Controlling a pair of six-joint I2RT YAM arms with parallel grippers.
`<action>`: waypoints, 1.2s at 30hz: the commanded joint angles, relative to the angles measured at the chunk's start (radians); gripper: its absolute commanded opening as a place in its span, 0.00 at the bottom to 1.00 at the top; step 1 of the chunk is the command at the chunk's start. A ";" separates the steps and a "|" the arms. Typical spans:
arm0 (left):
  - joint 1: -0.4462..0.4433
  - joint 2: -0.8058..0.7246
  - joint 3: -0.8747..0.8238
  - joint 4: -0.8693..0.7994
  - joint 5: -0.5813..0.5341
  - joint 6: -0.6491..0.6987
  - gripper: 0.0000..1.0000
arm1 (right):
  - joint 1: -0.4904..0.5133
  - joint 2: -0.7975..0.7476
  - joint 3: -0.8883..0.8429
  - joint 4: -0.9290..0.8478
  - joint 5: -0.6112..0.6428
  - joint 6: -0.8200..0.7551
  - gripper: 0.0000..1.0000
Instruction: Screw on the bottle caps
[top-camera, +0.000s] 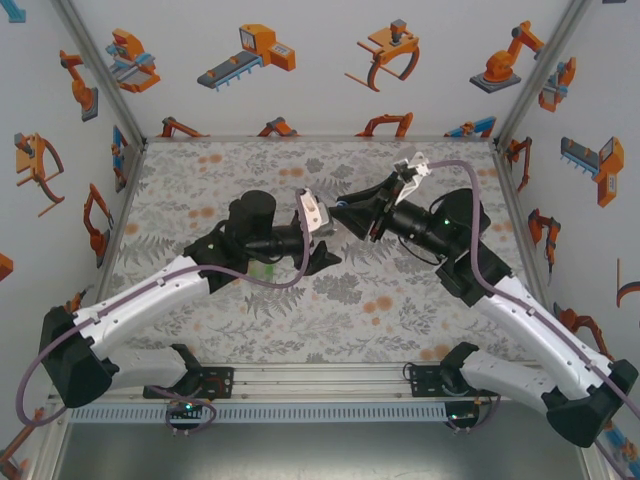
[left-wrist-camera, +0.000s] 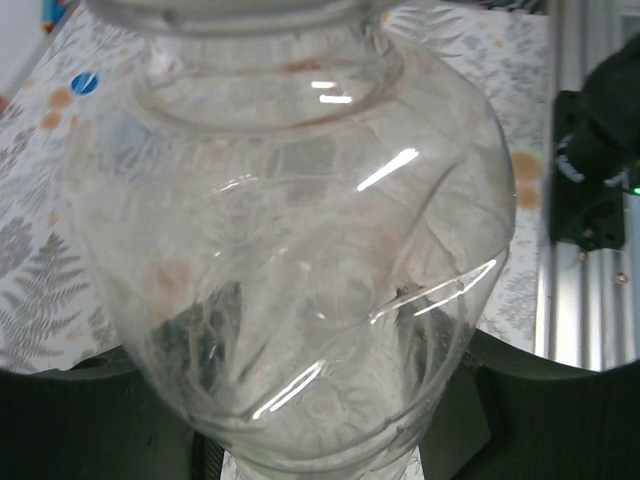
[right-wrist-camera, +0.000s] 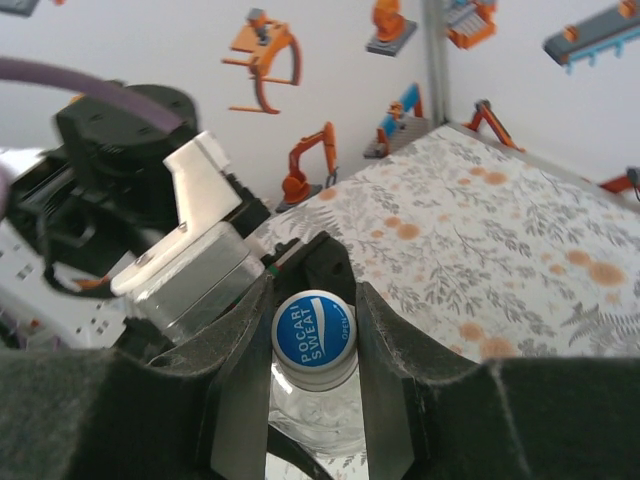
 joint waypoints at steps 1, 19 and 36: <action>-0.016 -0.012 0.011 0.078 -0.104 -0.015 0.15 | -0.004 0.022 -0.047 -0.020 0.158 0.089 0.00; 0.098 -0.057 -0.009 0.005 -0.079 -0.089 0.84 | -0.006 0.078 -0.033 0.014 0.171 -0.050 0.00; 0.265 -0.114 0.000 -0.206 -0.160 -0.161 0.97 | -0.109 0.351 0.051 0.141 0.233 -0.360 0.00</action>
